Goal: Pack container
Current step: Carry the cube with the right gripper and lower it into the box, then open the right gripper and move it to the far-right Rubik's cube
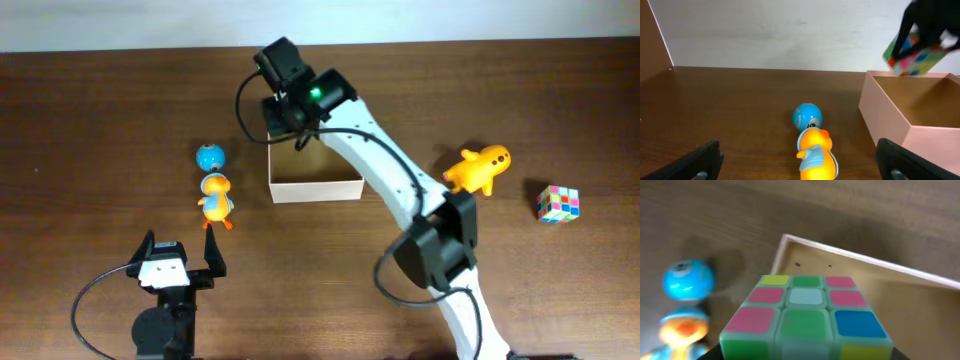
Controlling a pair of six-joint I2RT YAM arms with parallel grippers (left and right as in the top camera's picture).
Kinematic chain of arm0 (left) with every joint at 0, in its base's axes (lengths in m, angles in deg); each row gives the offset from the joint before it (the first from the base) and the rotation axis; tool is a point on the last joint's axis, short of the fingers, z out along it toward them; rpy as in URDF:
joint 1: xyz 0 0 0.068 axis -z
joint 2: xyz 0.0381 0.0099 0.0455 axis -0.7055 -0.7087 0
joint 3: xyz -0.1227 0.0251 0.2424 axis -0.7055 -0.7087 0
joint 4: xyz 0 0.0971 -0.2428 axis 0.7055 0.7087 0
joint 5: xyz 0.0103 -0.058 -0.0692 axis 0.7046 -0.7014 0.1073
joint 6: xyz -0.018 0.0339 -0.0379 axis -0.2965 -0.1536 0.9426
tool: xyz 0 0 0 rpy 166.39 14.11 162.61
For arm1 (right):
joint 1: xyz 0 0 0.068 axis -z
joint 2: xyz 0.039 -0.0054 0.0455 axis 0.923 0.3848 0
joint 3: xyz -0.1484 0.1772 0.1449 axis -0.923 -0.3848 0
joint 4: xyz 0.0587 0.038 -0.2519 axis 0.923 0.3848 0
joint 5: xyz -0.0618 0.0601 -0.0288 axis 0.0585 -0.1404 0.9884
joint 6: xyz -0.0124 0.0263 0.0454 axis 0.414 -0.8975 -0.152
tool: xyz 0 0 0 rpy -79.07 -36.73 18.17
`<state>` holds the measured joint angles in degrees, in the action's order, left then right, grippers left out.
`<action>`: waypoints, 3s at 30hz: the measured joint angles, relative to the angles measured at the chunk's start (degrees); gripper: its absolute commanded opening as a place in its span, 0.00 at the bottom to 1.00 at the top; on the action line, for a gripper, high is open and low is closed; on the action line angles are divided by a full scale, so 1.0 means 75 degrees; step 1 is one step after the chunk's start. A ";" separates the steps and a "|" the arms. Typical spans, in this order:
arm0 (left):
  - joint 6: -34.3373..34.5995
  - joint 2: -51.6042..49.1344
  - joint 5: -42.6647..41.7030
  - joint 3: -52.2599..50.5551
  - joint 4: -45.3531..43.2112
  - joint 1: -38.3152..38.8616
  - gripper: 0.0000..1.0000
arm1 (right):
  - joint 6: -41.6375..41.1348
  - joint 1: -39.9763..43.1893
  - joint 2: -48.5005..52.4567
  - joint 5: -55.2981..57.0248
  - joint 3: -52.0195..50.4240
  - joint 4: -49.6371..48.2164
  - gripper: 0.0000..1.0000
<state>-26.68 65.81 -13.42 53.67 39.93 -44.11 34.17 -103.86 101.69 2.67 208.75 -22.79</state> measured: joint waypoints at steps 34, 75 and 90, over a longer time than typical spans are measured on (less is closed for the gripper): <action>0.0000 0.0000 0.0000 0.0000 0.0000 0.0000 0.99 | -0.1081 0.0026 0.0656 0.0280 0.0000 -0.0551 0.61; 0.0000 0.0000 0.0000 0.0000 0.0000 0.0000 0.99 | 0.0338 0.5706 -0.1361 -0.0108 0.1597 0.5010 0.72; 0.0000 0.0000 -0.0003 0.0000 0.0000 0.0000 0.99 | 0.0580 0.8346 -0.4243 0.0178 -0.4033 0.3669 0.72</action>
<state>-26.68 65.81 -13.44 53.67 39.93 -44.11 38.52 -41.26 69.87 4.00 178.50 4.73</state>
